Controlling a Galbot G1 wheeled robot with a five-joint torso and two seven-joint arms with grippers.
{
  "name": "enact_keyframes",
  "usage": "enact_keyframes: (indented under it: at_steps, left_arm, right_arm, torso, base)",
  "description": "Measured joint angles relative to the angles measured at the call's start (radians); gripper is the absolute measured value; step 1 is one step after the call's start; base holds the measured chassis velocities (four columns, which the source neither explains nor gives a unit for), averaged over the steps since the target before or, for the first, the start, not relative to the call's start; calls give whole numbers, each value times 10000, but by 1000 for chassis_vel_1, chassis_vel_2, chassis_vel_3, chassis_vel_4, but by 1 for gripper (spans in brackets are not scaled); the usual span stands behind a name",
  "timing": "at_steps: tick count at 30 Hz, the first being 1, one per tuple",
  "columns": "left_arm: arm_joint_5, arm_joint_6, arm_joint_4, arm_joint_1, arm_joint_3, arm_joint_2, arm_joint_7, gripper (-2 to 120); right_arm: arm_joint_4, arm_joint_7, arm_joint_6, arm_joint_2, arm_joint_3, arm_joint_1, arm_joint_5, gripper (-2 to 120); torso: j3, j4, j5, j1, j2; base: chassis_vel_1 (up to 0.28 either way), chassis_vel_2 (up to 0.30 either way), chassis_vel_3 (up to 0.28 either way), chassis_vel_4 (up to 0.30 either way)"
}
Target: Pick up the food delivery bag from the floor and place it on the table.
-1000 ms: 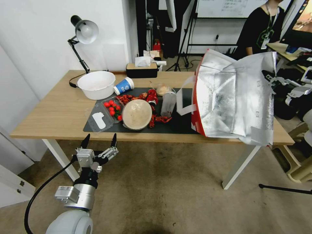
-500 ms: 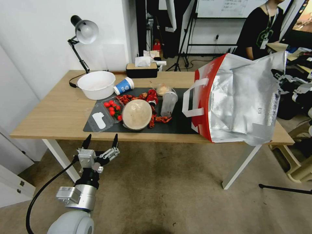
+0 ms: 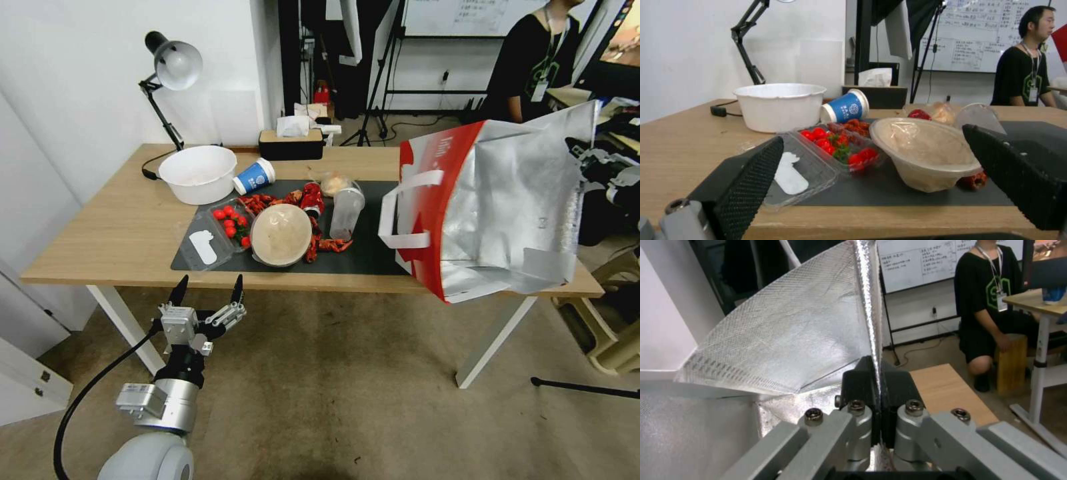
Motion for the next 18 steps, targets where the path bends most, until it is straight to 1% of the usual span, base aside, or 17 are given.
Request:
enact_keyframes:
  at_steps: [11,18]
  left_arm:
    - [31,-17,3,3,26,-15,26,100]
    - [63,-33,71,-7,49,-49,40,100]
  right_arm:
    - [-65,386,-200,-51,-153,139,-26,0]
    - [-321,514,-309,51,-663,630,-166,0]
  torso:
    - [0,0,-1,0,0]
    - [0,-1,0,0,-1]
  base:
    - [0,0,0,0]
    - [0,0,0,0]
